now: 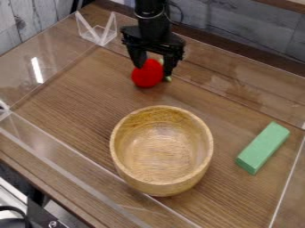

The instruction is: Move the red fruit to the left

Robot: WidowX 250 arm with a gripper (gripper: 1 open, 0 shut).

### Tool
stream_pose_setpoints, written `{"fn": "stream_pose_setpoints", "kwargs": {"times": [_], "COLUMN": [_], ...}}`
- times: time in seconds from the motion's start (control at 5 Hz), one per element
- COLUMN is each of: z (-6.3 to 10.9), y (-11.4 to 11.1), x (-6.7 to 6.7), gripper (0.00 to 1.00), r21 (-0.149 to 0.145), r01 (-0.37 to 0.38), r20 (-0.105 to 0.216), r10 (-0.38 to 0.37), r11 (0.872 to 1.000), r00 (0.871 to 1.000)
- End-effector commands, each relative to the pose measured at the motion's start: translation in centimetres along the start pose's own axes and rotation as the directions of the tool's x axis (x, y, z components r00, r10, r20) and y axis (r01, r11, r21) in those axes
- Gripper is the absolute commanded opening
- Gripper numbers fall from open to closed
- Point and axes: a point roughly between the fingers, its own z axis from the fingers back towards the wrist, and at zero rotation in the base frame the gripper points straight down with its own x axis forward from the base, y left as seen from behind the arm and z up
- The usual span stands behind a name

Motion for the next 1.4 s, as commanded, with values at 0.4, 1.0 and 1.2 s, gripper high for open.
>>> {"fn": "stream_pose_setpoints", "kwargs": {"times": [0.4,1.0,1.2], "z": [1.1,-0.2,-0.5], "y": [-0.4,1.7,2.9], "x": [1.4,1.9,1.2], "gripper": [1.00,1.00,1.00], "r21": [0.007,0.026,0.011], "r01": [0.060,0.051,0.108], "r20": [0.069,0.093,0.095], "r10": [-0.060,-0.054,-0.108], "r11": [0.998,0.998,0.994], "r00": [0.996,0.994,0.990]}}
